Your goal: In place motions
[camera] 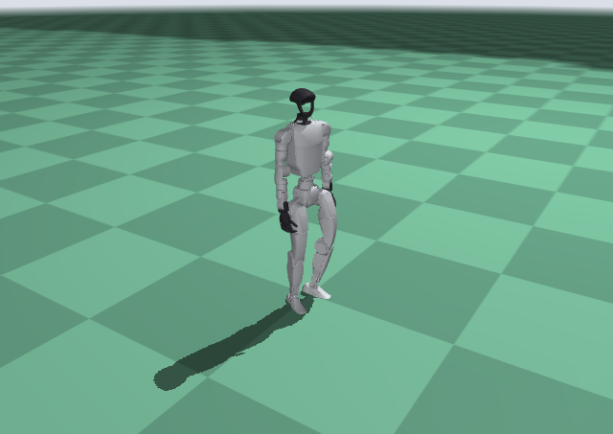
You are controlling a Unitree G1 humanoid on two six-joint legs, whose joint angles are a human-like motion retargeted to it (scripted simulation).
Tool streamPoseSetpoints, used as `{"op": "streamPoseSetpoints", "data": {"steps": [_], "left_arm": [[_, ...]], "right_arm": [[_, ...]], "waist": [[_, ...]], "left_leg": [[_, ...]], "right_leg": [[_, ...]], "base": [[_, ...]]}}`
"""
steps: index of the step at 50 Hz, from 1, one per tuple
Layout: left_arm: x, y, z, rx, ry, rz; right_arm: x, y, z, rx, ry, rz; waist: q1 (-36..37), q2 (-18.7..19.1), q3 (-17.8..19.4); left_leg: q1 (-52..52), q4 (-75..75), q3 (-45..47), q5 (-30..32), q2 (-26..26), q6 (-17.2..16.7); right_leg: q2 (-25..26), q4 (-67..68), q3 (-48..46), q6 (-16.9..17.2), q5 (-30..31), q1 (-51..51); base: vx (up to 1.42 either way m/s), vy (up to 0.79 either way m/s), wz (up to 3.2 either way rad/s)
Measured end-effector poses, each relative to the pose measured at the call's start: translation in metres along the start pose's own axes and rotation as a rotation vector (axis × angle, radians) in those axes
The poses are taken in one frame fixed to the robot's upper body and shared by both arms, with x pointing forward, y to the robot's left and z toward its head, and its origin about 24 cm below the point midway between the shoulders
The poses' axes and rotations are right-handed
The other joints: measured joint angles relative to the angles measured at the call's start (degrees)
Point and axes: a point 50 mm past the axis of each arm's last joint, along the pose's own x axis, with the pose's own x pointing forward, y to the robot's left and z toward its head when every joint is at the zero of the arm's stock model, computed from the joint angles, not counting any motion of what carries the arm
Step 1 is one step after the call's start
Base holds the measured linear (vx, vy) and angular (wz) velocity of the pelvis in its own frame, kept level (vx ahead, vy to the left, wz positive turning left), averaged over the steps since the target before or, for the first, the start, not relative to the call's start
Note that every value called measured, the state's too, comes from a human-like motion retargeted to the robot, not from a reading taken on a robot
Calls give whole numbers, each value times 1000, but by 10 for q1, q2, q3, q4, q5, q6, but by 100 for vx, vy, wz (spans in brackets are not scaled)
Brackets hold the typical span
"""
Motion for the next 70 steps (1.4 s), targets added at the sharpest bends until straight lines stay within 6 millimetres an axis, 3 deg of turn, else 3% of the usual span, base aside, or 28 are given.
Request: {"op": "streamPoseSetpoints", "data": {"steps": [3, 5, 7, 9, 10, 13, 15, 18, 21, 27, 31, 33, 35, 37, 41, 48, 53, 58, 64, 68, 70], "left_arm": [[0, -5, 18, 42, -32, -2], [0, -13, 37, 74, -56, -19], [-2, -26, 67, 105, -105, -41], [-5, -36, 92, 138, -179, -57], [-7, -40, 103, 159, -214, -67], [-15, -40, 130, 218, -272, -79], [-16, -41, 134, 247, -288, -60], [-15, -45, 133, 261, -307, -54], [-13, -46, 125, 250, -278, -74], [-4, -42, 88, 227, -186, -77], [1, -28, 51, 191, -105, -71], [2, -19, 35, 171, -69, -56], [2, -17, 30, 140, -56, -50], [2, -17, 28, 74, -62, -48], [1, -9, 12, 2, -23, -70], [-3, 6, -25, -6, 94, -30], [-6, 11, -43, -44, 142, -17], [-6, 12, -38, -56, 120, -16], [-4, 12, -30, -41, 63, -6], [-3, 14, -21, -22, 25, 19], [-3, 12, -12, -15, 12, 21]], "right_arm": [[-5, -6, -27, 35, 77, -17], [-9, -9, -46, 68, 140, -33], [-9, -11, -49, 123, 158, -47], [-11, -15, -51, 175, 161, -72], [-12, -17, -55, 195, 167, -83], [-15, -18, -63, 165, 225, -66], [-16, -16, -70, 157, 261, -54], [-18, -14, -76, 182, 262, -62], [-17, -14, -74, 185, 242, -62], [-14, -17, -65, 176, 210, -71], [-10, -17, -49, 151, 154, -75], [-8, -15, -39, 134, 125, -59], [-4, -14, -16, 114, 79, -35], [0, -15, 12, 72, 7, -32], [1, -18, 53, -45, -106, -37], [-1, -15, 77, -64, -199, -39], [1, -10, 72, -65, -190, -25], [2, -7, 53, -51, -140, -14], [0, -6, 7, -34, -18, -17], [-4, -7, -21, -33, 59, -11], [-6, -10, -32, -36, 90, -11]], "waist": [[-7, 14, 8], [-31, 29, 12], [-24, 37, 28], [-24, 41, 47], [-28, 47, 50], [-49, 53, 46], [-62, 60, 41], [-60, 70, 34], [-56, 63, 35], [-34, 39, 29], [-30, 18, 29], [-9, 0, 29], [-23, -19, 37], [-8, -22, 54], [3, -24, 75], [72, -53, 96], [80, -62, 90], [62, -46, 78], [35, -43, 27], [23, -28, 2], [23, -12, 8]], "left_leg": [[60, -98, 26, -50, 1, 26], [64, -139, -13, -30, -1, 32], [51, -149, -3, -20, 14, 32], [47, -161, 8, -11, 18, 39], [44, -167, 5, -7, 19, 42], [26, -172, 10, -3, 19, 47], [18, -174, 9, -1, 25, 46], [6, -172, 1, -3, 34, 46], [14, -170, 11, -8, 29, 45], [47, -160, 36, -26, 9, 34], [53, -88, 22, -60, 4, 17], [35, -9, 43, -28, 7, 17], [-44, 140, 36, 63, 25, 19], [-146, 293, 40, 143, 77, 38], [-330, 549, 30, 100, 158, 74], [-565, 732, 23, 37, 168, 95], [-592, 721, 29, 28, 157, 81], [-502, 659, 23, 25, 171, 83], [-303, 450, 26, 54, 96, 37], [-139, 218, 2, 85, 23, -3], [-39, 80, -3, 84, -7, -5]], "right_leg": [[14, 48, 0, 8, -11, -6], [11, 125, -19, 32, 55, -40], [-23, 255, -4, 75, 142, -114], [-22, 371, 50, 90, 194, -200], [-9, 421, 82, 93, 200, -245], [-60, 559, 57, 46, 142, -344], [-48, 599, 75, 48, 122, -389], [-21, 596, 96, 73, 116, -408], [-24, 536, 89, 68, 121, -363], [15, 245, 92, 59, 137, -175], [4, 48, 8, 22, 12, -32], [-15, 9, 11, 9, 7, -6], [-35, 2, 17, 13, 18, -9], [-42, 2, 13, 14, 22, -13], [-21, 3, 14, -18, 25, -13], [-16, 4, 31, -54, 29, -10], [-26, 14, 26, -56, 24, -12], [-15, -1, 3, -43, 27, -2], [-30, -27, -17, -25, 35, -8], [-25, -23, -22, -13, 25, -8], [-15, -4, -17, -7, 9, 2]], "base": [[15, 9, 9], [-4, 10, 48], [-34, 12, -20], [-30, 14, -17], [-14, 12, -7], [-7, 6, -10], [-5, 2, 18], [0, 0, 0], [5, -2, -24], [13, -5, -21], [17, -10, 18], [7, -14, -29], [-25, -11, 68], [-39, -12, 9], [-8, -10, 0], [0, -6, -42], [2, 0, -10], [4, 1, 28], [9, 5, 20], [17, 6, -2], [21, 6, -25]]}}
